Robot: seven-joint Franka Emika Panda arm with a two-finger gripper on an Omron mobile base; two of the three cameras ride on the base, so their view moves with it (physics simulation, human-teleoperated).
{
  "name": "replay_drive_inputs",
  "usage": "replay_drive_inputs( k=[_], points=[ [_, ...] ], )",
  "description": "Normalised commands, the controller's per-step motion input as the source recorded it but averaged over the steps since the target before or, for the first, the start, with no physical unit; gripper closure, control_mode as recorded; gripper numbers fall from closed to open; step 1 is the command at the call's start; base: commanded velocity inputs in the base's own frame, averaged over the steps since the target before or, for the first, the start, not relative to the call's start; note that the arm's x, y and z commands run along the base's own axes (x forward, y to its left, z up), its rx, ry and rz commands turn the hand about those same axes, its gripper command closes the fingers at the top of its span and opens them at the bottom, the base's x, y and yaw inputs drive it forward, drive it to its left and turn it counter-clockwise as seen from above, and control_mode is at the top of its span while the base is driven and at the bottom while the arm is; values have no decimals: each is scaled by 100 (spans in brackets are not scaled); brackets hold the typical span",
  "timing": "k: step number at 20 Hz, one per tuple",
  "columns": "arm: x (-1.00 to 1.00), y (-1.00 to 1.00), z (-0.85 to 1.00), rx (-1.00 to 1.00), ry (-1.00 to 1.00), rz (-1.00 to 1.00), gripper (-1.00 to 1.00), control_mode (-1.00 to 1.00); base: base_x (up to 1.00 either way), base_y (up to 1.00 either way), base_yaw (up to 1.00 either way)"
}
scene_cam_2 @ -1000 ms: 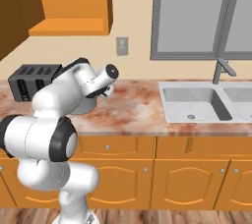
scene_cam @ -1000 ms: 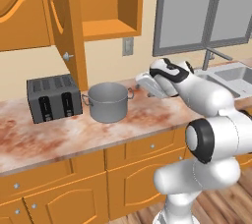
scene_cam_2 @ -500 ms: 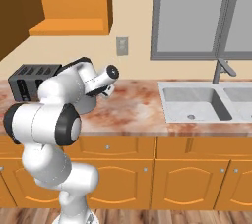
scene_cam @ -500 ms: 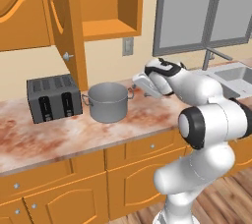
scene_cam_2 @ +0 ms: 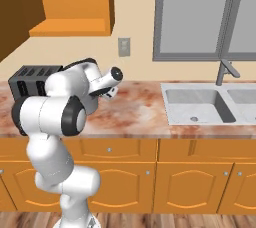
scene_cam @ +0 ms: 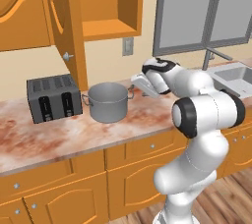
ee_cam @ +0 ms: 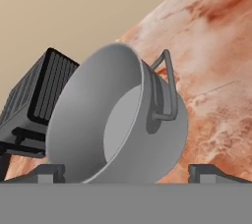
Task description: Pick the kettle from the cabinet and place it on a stove burner. Then pick the pot from the counter and place it on another stove burner. Finally, turn both burners on.
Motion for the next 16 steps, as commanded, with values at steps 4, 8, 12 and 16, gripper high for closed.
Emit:
replay_drive_inputs(
  k=[4,8,12,16],
  points=[
    [25,2,-15,0,0,0,-100,-100,0,0,0],
    [24,2,-16,0,0,0,-100,-100,0,0,0],
    [20,5,-14,0,0,0,-100,-100,0,0,0],
    [22,6,-17,0,0,0,-100,-100,0,0,0]
  ],
)
